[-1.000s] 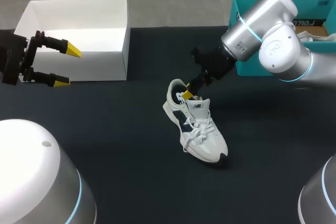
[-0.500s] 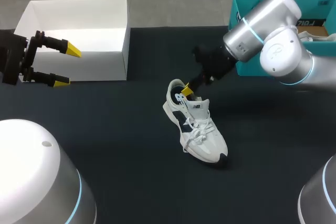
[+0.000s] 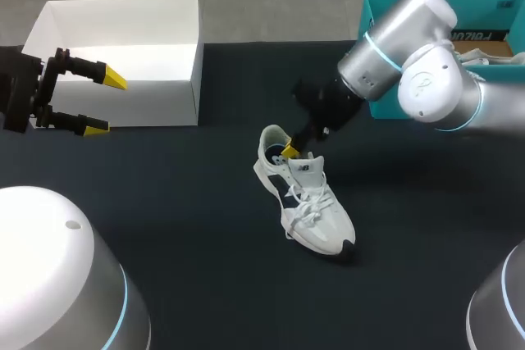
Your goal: Take the shoe out of the shoebox, open the shoe tongue, remove and reinsert the insole, then place the shoe into the shoebox
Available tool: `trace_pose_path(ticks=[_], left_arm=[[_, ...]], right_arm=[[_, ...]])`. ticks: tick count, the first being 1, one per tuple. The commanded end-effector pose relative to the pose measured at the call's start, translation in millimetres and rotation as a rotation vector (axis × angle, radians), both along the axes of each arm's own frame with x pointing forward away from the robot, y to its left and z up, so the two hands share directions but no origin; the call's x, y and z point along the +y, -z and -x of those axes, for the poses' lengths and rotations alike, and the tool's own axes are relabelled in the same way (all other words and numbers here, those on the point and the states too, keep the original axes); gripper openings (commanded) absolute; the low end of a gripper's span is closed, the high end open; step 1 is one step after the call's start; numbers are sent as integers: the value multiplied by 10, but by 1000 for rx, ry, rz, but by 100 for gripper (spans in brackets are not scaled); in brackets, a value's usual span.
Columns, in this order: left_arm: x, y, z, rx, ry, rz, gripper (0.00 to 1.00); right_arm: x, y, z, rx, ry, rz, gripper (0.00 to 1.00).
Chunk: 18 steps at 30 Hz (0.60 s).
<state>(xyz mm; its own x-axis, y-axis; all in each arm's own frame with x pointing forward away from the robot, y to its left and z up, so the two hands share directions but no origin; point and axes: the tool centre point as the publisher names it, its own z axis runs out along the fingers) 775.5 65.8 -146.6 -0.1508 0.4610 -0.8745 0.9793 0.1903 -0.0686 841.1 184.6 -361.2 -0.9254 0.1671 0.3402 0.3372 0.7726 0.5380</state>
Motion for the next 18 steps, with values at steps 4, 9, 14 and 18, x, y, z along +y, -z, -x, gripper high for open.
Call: trace_pose_path(ticks=[4, 9, 14, 18], left_arm=[[0, -4, 2, 2, 0, -4, 100], [0, -4, 2, 2, 0, -4, 100], [0, -4, 2, 2, 0, -4, 100], [0, -4, 2, 2, 0, -4, 100]], right_arm=[[38, 71, 38, -1, -25, 51, 0], [3, 78, 49, -10, -23, 58, 6], [-16, 0, 42, -26, -9, 50, 99], [-4, -58, 60, -46, -11, 53, 100]])
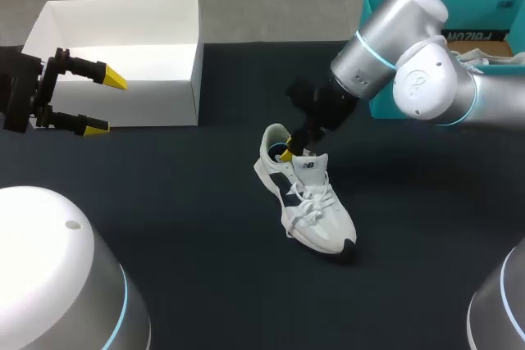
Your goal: Take the shoe out of the shoebox, open the shoe tongue, remove and reinsert the insole, then place the shoe into the shoebox
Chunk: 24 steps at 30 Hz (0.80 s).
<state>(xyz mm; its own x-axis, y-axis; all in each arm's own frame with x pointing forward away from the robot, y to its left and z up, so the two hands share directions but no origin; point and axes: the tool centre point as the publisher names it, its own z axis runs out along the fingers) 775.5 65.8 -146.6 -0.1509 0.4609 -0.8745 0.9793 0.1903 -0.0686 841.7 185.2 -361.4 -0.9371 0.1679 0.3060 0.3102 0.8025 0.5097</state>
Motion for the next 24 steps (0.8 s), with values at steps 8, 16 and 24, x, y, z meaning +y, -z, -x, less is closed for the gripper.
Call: trace_pose_path(ticks=[8, 16, 24], left_arm=[[0, -4, 2, 2, 0, -4, 100], [0, -4, 2, 2, 0, -4, 100], [0, -4, 2, 2, 0, -4, 100]], right_arm=[[23, -153, 67, -54, -9, 24, 100], [27, -198, 46, -66, -7, 22, 100], [33, -168, -8, -64, 16, 10, 30]])
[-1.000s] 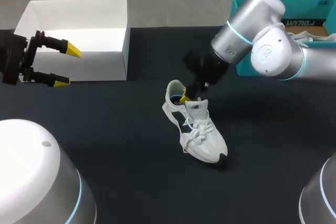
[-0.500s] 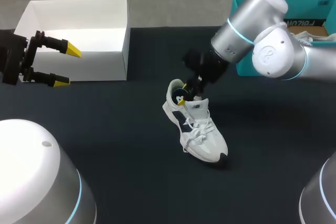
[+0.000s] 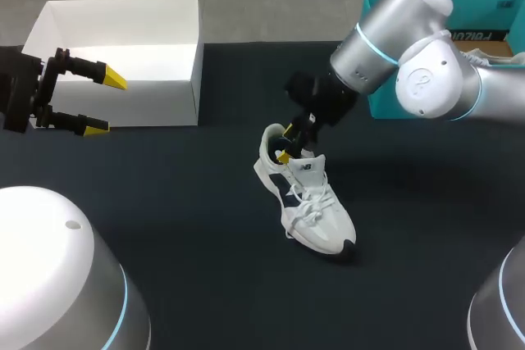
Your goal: Take the shoe out of the shoebox, open the shoe tongue, remove and reinsert the insole, then place the shoe into the shoebox
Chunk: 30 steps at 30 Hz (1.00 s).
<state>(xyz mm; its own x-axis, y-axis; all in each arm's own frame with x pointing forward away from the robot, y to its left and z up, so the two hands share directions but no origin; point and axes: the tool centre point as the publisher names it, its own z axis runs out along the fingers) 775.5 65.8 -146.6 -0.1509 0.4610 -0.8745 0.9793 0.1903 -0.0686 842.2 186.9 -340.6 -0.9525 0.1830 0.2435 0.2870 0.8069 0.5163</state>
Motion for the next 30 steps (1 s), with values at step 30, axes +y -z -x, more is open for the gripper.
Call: trace_pose_path(ticks=[30], left_arm=[[0, -4, 2, 2, 0, -4, 100]], right_arm=[[73, 201, -115, -39, 25, 36, 0]])
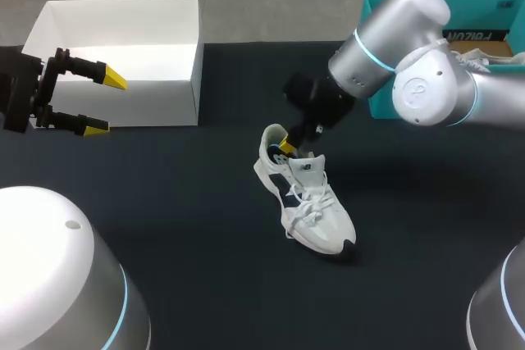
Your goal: Take the shoe out of the shoebox, open the shoe tongue, remove and reinsert the insole, then place the shoe into the shoebox
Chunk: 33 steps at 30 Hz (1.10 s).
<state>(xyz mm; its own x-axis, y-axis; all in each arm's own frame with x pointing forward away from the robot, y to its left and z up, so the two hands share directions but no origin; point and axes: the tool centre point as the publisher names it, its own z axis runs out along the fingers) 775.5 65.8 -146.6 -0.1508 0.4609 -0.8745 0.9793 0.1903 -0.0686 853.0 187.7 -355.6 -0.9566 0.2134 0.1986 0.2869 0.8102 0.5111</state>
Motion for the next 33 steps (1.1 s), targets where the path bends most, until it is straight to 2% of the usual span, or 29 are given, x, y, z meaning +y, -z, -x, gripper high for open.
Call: trace_pose_path(ticks=[1, 7, 17, 33], left_arm=[[0, -4, 2, 2, 0, -4, 100], [0, -4, 2, 2, 0, -4, 100], [0, -4, 2, 2, 0, -4, 100], [0, -4, 2, 2, 0, -4, 100]], right_arm=[[77, 68, 1, 8, -5, 16, 0], [87, 141, 9, 7, -25, 45, 0], [43, 99, -32, -10, 17, 48, 0], [46, 153, -84, -31, 73, 93, 0]])
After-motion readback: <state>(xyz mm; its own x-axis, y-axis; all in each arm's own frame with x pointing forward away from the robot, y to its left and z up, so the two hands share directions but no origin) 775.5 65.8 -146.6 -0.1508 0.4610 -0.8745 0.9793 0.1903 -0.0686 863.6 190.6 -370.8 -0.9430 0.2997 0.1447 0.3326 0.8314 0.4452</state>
